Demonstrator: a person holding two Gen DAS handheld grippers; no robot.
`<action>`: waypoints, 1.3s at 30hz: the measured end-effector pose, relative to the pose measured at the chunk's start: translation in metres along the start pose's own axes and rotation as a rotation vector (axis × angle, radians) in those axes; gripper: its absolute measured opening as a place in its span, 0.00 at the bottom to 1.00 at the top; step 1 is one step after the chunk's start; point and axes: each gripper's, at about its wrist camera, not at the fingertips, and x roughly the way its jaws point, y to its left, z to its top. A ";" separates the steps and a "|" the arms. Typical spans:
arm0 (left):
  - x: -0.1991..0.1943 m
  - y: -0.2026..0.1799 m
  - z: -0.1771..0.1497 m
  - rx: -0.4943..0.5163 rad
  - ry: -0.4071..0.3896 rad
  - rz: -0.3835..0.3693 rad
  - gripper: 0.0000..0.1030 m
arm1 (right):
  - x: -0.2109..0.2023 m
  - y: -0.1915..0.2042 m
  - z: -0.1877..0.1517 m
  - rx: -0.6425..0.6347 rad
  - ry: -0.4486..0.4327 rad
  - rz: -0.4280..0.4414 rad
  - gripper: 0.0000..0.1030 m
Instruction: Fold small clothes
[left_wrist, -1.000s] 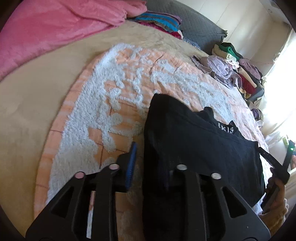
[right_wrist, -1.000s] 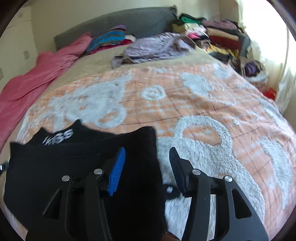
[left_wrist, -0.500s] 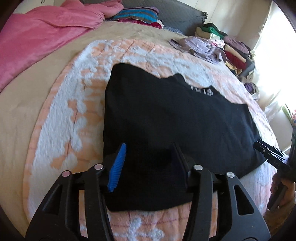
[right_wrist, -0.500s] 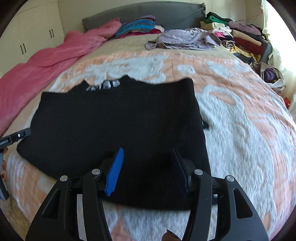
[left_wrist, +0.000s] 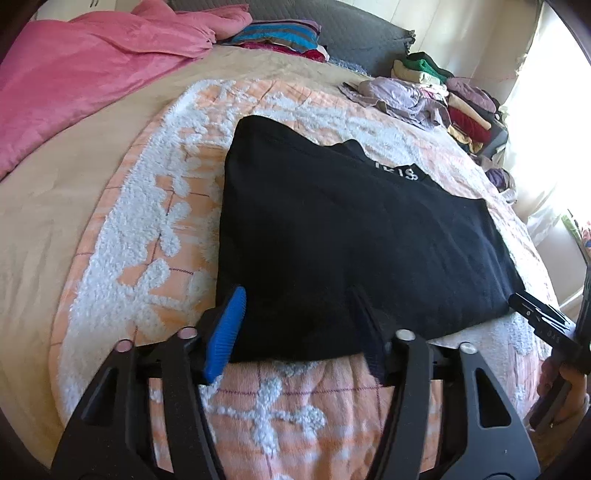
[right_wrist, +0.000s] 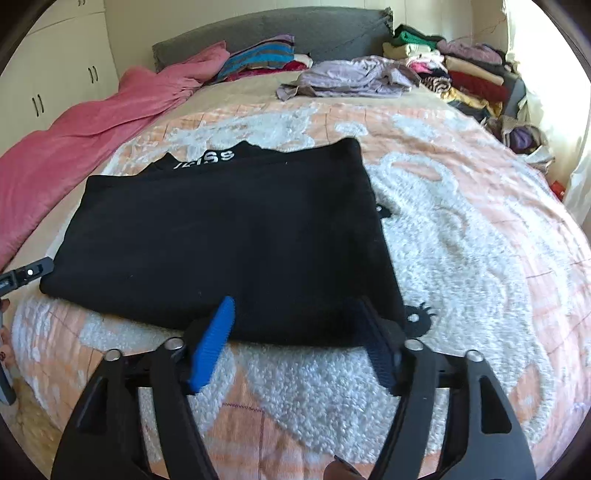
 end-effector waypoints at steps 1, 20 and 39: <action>-0.002 0.000 -0.001 0.000 -0.003 0.000 0.54 | -0.004 0.001 0.000 -0.005 -0.008 -0.003 0.71; -0.032 0.025 -0.001 -0.073 -0.041 0.064 0.91 | -0.029 0.059 0.010 -0.122 -0.077 0.080 0.92; -0.038 0.073 0.004 -0.143 -0.034 0.152 0.91 | -0.002 0.175 0.014 -0.390 -0.070 0.197 0.93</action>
